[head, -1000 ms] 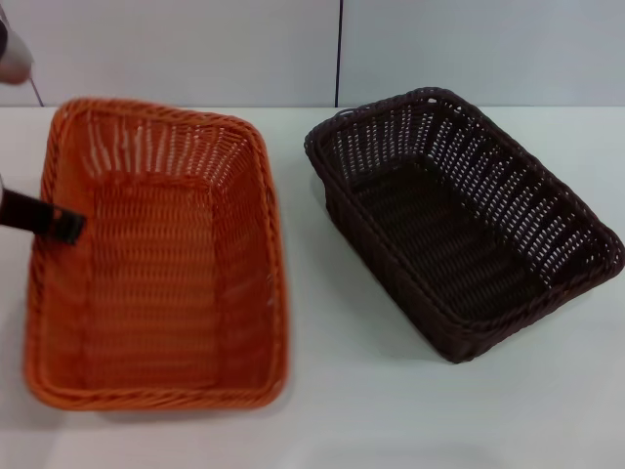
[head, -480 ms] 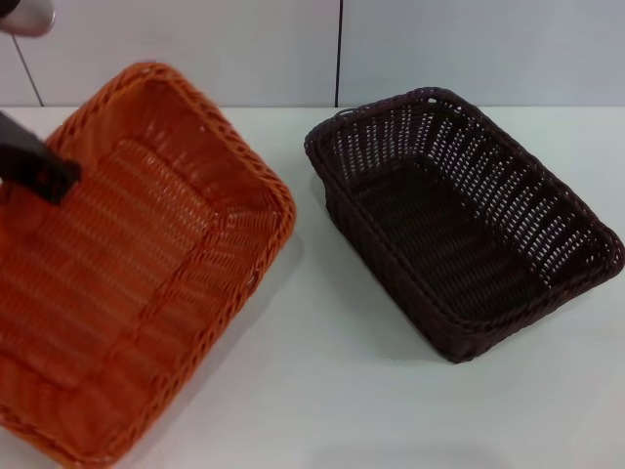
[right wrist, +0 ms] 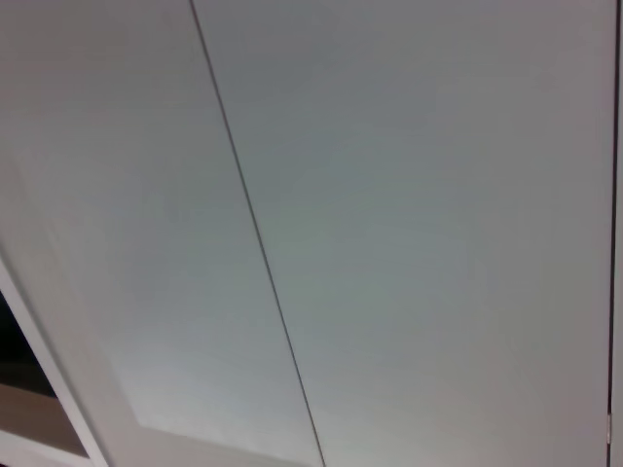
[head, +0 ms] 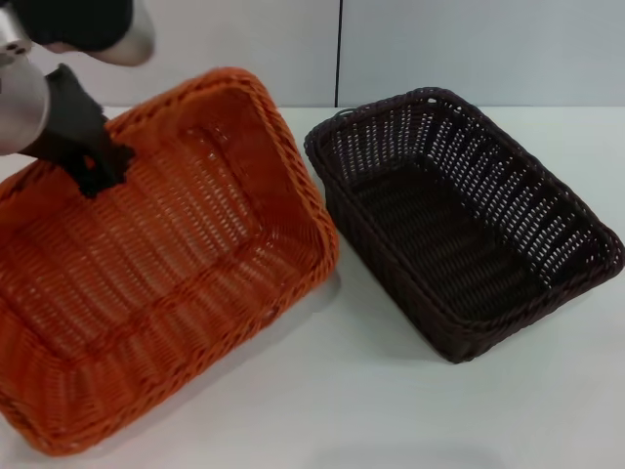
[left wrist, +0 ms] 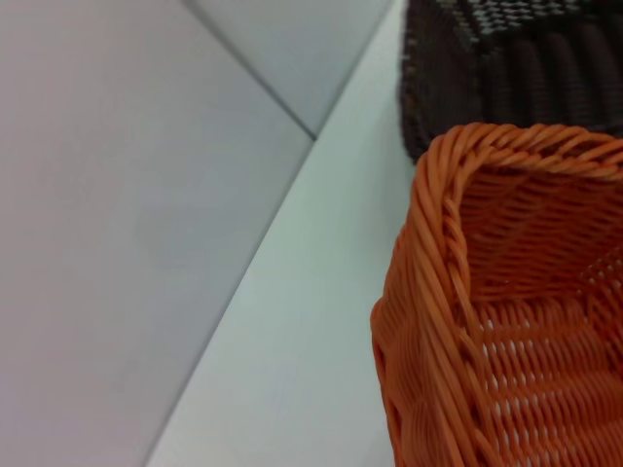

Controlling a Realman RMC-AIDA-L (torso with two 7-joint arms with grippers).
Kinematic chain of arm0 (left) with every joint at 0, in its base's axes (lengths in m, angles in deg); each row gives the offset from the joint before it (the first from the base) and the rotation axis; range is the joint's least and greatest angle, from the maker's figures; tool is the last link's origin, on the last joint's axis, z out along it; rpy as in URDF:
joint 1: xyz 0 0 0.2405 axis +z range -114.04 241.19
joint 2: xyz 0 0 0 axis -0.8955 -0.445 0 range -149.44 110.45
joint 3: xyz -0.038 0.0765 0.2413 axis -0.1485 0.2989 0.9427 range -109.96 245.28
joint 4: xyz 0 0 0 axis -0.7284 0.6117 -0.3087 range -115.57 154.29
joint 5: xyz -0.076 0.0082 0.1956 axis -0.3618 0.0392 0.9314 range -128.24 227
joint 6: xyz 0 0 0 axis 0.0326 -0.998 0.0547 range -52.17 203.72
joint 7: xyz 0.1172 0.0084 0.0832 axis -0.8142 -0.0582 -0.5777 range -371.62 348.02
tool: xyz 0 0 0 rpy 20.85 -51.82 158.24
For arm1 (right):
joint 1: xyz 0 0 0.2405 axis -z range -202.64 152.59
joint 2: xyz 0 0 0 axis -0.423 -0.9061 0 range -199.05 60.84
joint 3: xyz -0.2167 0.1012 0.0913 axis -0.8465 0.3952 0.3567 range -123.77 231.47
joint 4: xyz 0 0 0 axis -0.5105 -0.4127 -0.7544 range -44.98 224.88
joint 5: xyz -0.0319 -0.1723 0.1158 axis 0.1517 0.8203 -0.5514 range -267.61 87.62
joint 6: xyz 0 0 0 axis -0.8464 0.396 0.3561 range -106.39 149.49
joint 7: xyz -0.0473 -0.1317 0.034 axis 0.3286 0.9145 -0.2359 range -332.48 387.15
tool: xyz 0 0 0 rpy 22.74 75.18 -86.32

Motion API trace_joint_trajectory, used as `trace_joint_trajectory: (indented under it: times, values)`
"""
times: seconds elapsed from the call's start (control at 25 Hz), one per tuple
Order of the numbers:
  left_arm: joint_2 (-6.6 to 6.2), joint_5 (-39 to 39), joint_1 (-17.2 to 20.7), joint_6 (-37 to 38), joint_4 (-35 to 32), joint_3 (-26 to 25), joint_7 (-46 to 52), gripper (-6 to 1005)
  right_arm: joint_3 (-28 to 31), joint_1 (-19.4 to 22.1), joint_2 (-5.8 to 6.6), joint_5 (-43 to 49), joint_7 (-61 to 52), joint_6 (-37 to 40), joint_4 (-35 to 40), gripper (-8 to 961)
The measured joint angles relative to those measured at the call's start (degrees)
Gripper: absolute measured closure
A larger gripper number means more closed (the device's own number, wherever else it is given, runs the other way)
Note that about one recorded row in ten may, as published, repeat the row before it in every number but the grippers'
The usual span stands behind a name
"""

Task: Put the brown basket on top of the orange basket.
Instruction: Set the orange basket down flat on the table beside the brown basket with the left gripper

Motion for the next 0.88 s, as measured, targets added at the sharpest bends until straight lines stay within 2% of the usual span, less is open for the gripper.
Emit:
trace_joint_trajectory:
  times: [0.24, 0.56, 0.88]
  values:
    - [-0.32, 0.0, -1.8, -1.6, 0.1, -1.7, -10.2, 867, -0.3, 0.8, -0.1, 0.1, -0.1, 1.9, -0.2, 132]
    - [-0.22, 0.0, -2.5, -1.3, -2.0, -1.2, -13.9, 870, -0.4, 0.1, -0.07, 0.1, -0.1, 2.3, -1.9, 132]
    - [-0.24, 0.1, -1.6, 0.0, -3.3, -1.1, -18.3, 870, -0.4, 0.1, -0.03, 0.1, -0.1, 2.4, -2.1, 132]
